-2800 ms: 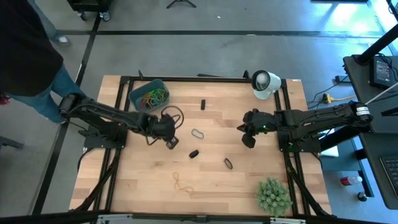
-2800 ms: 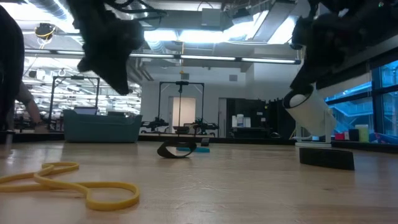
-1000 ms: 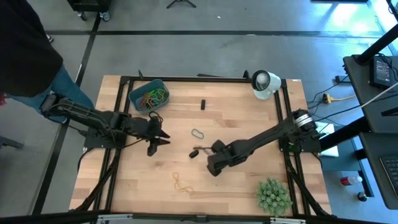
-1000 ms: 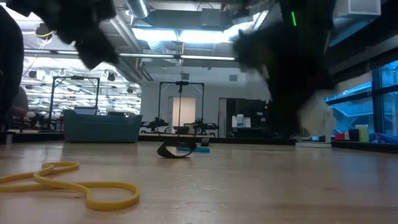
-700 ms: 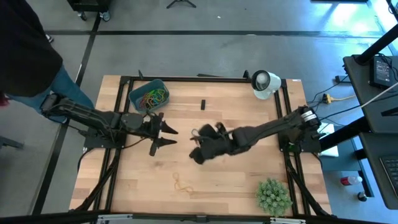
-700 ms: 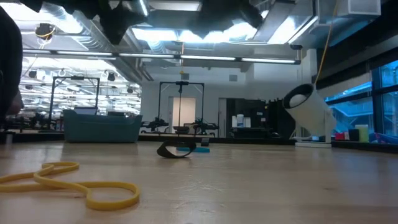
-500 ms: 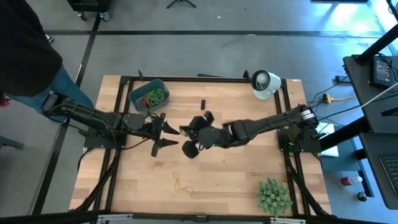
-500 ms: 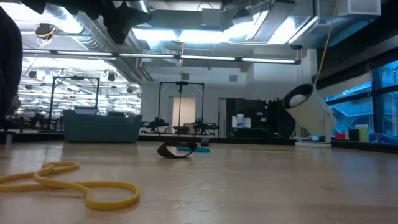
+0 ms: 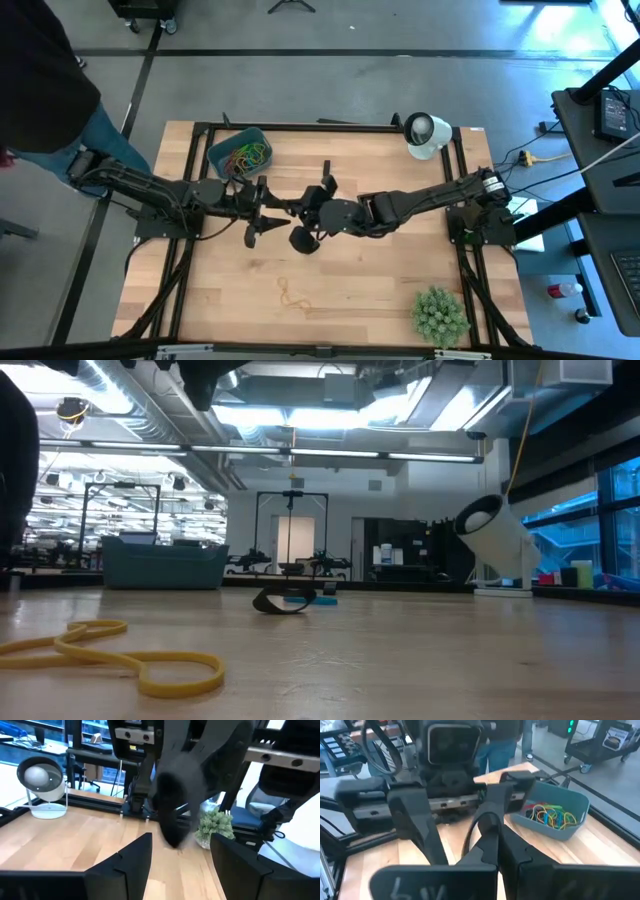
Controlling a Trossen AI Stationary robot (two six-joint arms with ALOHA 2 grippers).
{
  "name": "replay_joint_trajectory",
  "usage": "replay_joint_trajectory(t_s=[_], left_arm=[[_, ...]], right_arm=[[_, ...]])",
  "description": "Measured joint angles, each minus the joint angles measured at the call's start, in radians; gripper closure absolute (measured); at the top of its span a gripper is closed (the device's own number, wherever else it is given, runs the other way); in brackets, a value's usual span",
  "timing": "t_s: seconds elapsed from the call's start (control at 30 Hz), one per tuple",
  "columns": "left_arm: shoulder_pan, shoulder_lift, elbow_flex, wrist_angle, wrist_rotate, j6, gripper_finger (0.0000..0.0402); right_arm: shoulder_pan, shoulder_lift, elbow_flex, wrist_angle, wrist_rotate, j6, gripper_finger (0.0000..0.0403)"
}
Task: Pick and place rubber bands into bin
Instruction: Put the bottom right black rubber band into the bin
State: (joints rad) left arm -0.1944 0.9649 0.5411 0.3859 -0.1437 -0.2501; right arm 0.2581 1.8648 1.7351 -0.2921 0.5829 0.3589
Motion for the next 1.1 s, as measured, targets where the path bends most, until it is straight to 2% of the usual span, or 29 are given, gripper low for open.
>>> replay_joint_trajectory(t_s=[0.27,0.37,0.53,0.9,1.1], left_arm=[[0.0,0.0,0.0,0.007,-0.041,0.001,0.0206],[0.0,0.0,0.0,0.008,-0.039,0.002,0.0218],[0.0,0.0,0.0,0.008,-0.039,0.002,0.0259],[0.002,0.0,-0.001,0.068,0.012,0.001,0.039],[0.002,0.0,-0.002,0.038,0.032,-0.001,0.0392]], right_arm=[[-0.001,0.0,0.0,0.046,-0.009,-0.025,0.0402],[-0.001,0.0,0.0,0.05,-0.009,-0.024,0.0402],[-0.001,0.0,0.0,0.049,-0.011,-0.024,0.0401],[-0.003,0.023,0.001,0.074,-0.017,-0.018,0.0398],[-0.005,0.033,0.0,0.09,-0.027,-0.024,0.0398]])
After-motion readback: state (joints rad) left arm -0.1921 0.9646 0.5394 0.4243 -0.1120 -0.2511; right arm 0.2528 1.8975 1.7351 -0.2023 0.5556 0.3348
